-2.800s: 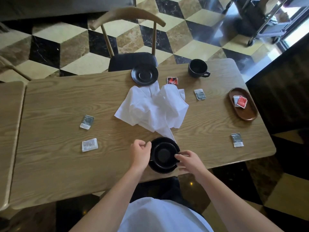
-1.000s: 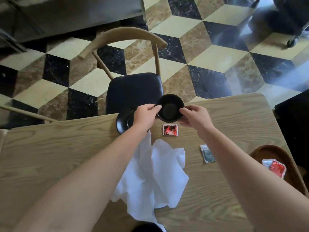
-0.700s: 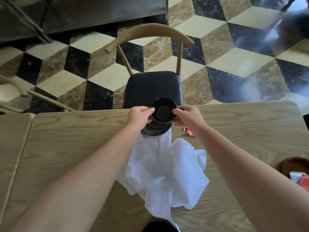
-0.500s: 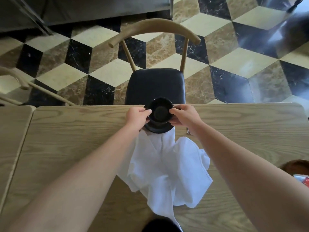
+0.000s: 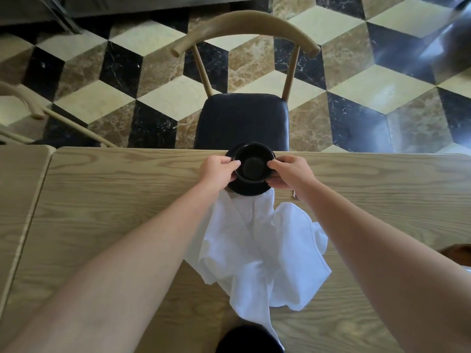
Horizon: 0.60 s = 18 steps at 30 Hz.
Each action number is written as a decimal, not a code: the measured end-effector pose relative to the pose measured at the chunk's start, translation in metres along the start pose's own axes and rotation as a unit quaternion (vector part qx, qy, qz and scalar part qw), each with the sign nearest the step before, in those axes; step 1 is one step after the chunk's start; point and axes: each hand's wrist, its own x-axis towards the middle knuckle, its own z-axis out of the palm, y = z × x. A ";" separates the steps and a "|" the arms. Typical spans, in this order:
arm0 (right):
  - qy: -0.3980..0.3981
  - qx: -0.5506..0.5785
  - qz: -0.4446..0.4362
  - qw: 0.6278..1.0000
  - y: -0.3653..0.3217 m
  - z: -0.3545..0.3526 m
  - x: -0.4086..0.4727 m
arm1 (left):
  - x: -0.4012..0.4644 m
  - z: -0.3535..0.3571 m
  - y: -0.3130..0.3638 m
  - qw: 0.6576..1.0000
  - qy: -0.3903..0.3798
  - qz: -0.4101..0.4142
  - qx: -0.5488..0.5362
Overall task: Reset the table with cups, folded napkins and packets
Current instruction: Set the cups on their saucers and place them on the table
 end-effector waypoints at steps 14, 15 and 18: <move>0.132 -0.105 -0.081 0.982 0.016 -0.015 -0.073 | -0.090 -0.024 -0.012 0.986 0.056 0.130 0.088; 0.145 -0.112 -0.092 0.979 0.028 -0.015 -0.091 | -0.113 -0.017 -0.029 0.986 0.034 0.138 0.093; 0.150 -0.120 -0.087 0.978 0.069 -0.004 -0.147 | -0.169 0.003 -0.078 0.988 0.010 0.101 0.119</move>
